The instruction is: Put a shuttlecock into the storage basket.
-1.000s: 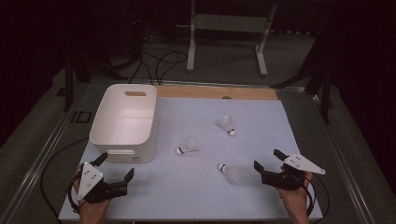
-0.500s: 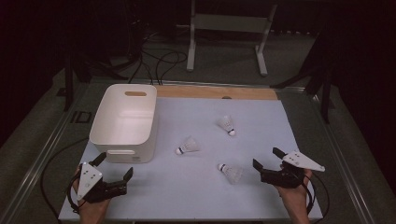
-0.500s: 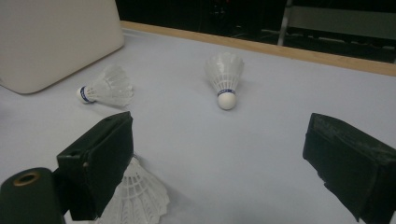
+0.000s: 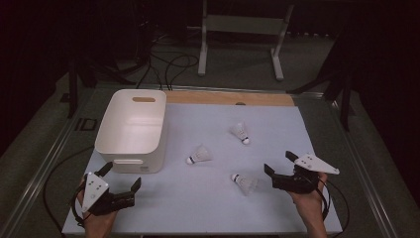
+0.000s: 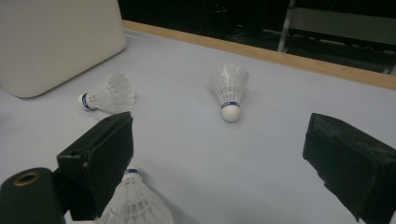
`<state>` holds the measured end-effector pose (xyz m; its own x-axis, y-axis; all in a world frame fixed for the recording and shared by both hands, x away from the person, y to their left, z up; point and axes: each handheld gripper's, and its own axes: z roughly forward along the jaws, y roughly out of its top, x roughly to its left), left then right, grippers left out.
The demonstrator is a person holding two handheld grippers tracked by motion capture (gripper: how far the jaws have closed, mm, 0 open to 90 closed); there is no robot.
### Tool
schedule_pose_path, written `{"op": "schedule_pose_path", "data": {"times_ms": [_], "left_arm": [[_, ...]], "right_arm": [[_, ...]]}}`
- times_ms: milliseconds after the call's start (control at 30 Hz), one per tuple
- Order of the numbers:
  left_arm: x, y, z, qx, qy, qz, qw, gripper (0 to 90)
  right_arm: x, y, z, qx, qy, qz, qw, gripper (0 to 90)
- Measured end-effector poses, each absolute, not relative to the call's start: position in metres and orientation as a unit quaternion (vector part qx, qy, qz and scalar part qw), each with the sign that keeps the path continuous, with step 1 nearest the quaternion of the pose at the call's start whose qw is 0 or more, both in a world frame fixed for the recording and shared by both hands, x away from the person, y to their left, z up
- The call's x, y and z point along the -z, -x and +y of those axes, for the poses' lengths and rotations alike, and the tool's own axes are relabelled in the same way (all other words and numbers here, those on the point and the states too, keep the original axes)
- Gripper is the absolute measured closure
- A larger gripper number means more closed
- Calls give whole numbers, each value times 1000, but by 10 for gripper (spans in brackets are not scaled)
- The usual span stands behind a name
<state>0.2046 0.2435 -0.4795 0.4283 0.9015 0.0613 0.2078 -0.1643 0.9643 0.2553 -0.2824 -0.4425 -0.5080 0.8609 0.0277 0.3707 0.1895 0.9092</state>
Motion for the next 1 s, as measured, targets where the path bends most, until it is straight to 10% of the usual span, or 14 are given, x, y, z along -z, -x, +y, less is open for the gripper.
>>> {"op": "schedule_pose_path", "data": {"times_ms": [1000], "left_arm": [[480, -203, 245, -355, -673, 413, 500, 0]], "right_arm": [[412, -292, -247, -439, -424, 748, 262, 87]]}}
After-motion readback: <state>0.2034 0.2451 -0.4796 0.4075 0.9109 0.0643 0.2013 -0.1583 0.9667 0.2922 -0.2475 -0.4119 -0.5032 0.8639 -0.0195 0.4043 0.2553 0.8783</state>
